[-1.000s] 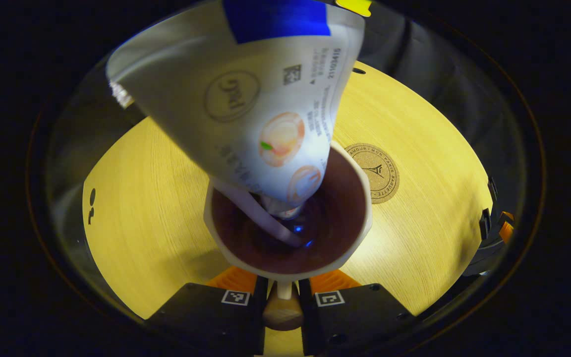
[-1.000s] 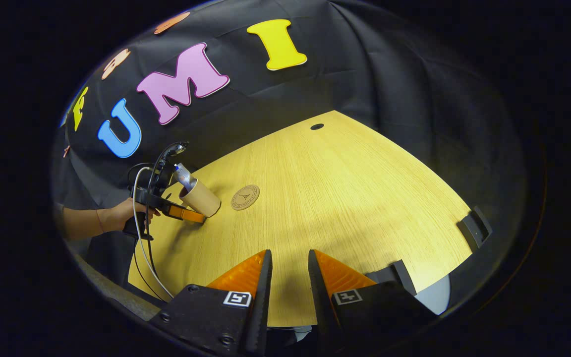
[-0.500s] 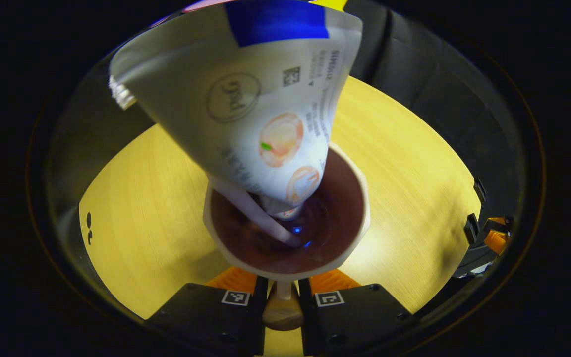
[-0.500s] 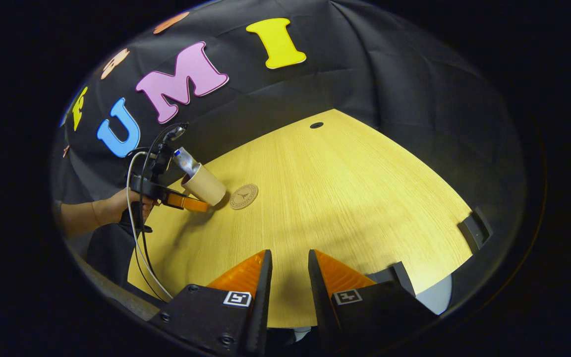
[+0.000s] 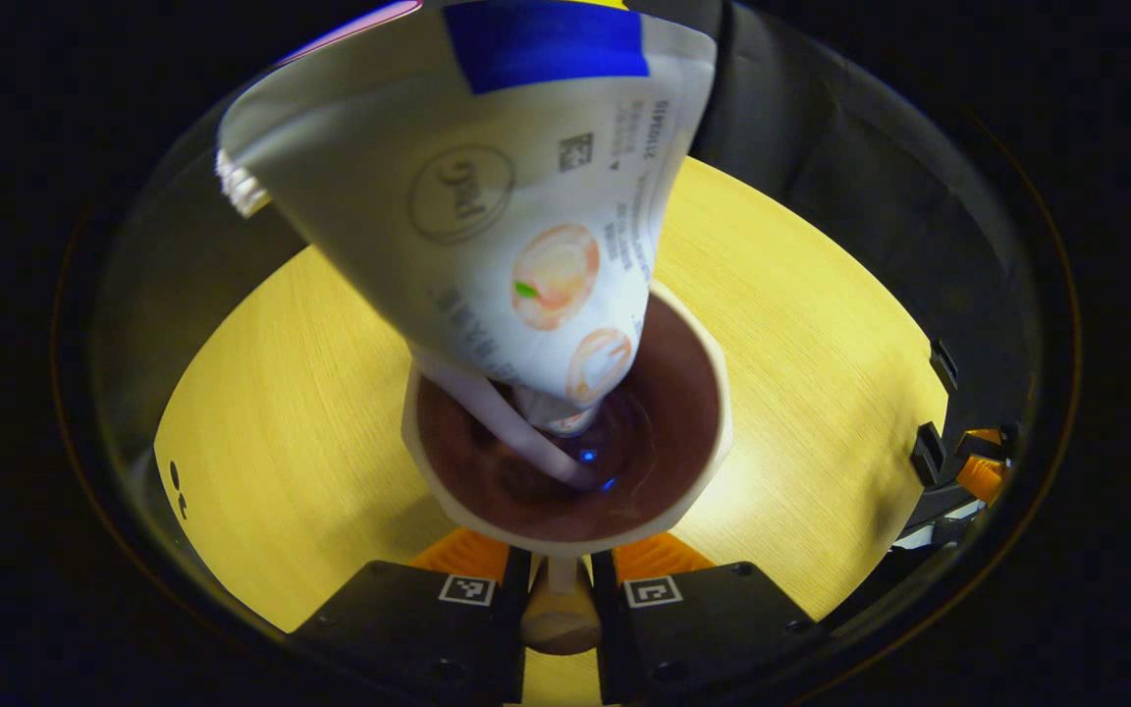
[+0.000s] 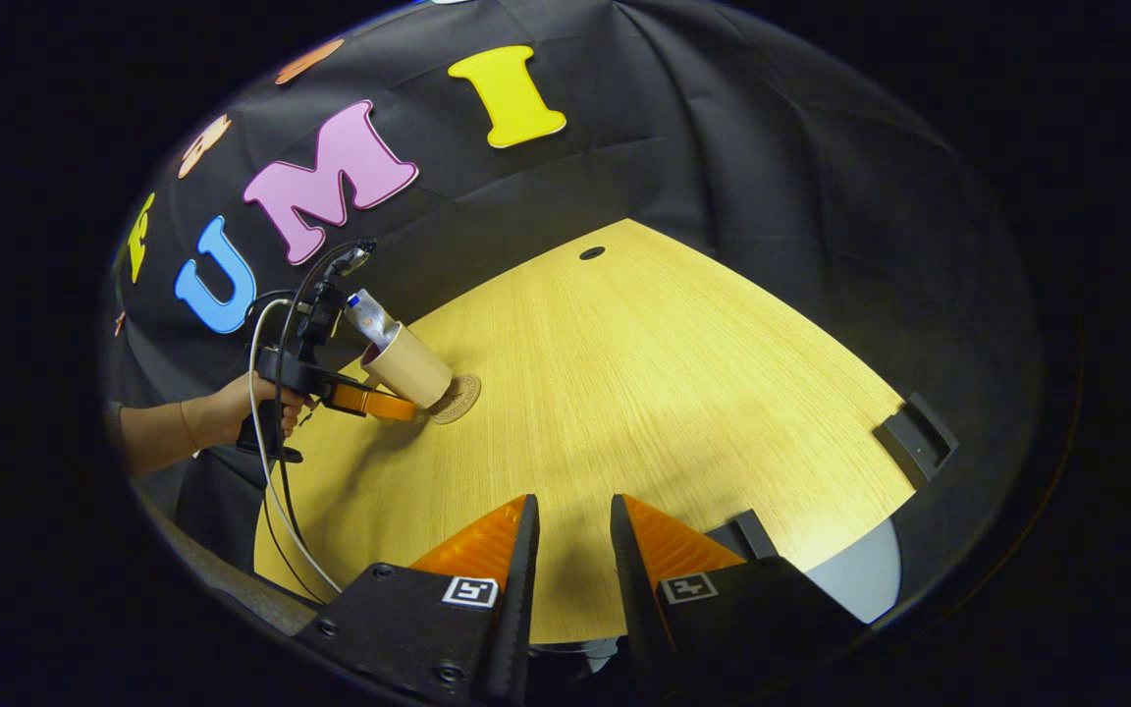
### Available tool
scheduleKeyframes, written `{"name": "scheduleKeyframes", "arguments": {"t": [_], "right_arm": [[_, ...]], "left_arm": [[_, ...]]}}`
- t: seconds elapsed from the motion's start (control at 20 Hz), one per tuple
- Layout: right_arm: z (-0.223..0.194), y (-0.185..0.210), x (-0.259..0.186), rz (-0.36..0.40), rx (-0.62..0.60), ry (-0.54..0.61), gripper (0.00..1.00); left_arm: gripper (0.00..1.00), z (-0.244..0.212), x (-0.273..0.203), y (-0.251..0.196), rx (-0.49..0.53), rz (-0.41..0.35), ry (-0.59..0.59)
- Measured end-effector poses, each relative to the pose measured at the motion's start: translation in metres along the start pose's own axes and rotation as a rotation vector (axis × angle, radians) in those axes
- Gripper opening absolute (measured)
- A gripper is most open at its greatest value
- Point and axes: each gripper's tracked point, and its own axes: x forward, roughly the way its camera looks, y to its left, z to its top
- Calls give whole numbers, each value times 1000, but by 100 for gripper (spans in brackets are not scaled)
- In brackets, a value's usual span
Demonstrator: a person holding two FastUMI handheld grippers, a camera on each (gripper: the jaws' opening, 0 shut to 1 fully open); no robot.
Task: Put the toothbrush and toothpaste on the desktop into the cup, then pick up the cup and place it on the coaster on the desktop.
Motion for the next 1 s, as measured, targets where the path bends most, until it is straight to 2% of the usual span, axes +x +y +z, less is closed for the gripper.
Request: {"name": "scheduleKeyframes", "arguments": {"t": [0.05,0.1,0.15,0.2,0.25,0.4,0.45,0.5,0.55,0.6,0.8,0.85,0.95,1.0], "right_arm": [[0,-2,-1,-4,1,-2,45],[-1,-4,-3,-8,4,-4,34],[-2,-6,-4,-11,9,-3,34],[-3,-9,-5,-14,13,-2,45],[-4,-11,-7,-19,17,0,34],[-5,-19,-13,-29,23,0,34],[-5,-21,-13,-31,24,0,45],[-7,-21,-15,-34,26,3,34],[-8,-22,-16,-35,26,6,45],[-9,-24,-17,-38,27,7,34],[-12,-28,-20,-45,46,11,35],[-11,-29,-20,-45,52,11,35],[-10,-28,-19,-43,59,12,34],[-11,-28,-19,-41,58,13,35]], "left_arm": [[33,0,2,-3,9,2,5],[33,1,5,-6,14,2,8],[33,2,6,-13,18,2,10],[33,0,6,-18,24,4,13],[33,-3,10,-29,29,5,17],[33,-8,21,-45,36,15,31],[33,-8,25,-44,36,21,38],[33,-9,27,-42,36,27,44],[33,-10,28,-38,37,30,48],[33,-10,29,-38,39,31,51],[33,-11,27,-37,52,38,54],[29,-12,28,-37,50,40,57],[34,-12,29,-37,43,45,61],[29,-12,29,-37,43,46,66]]}}
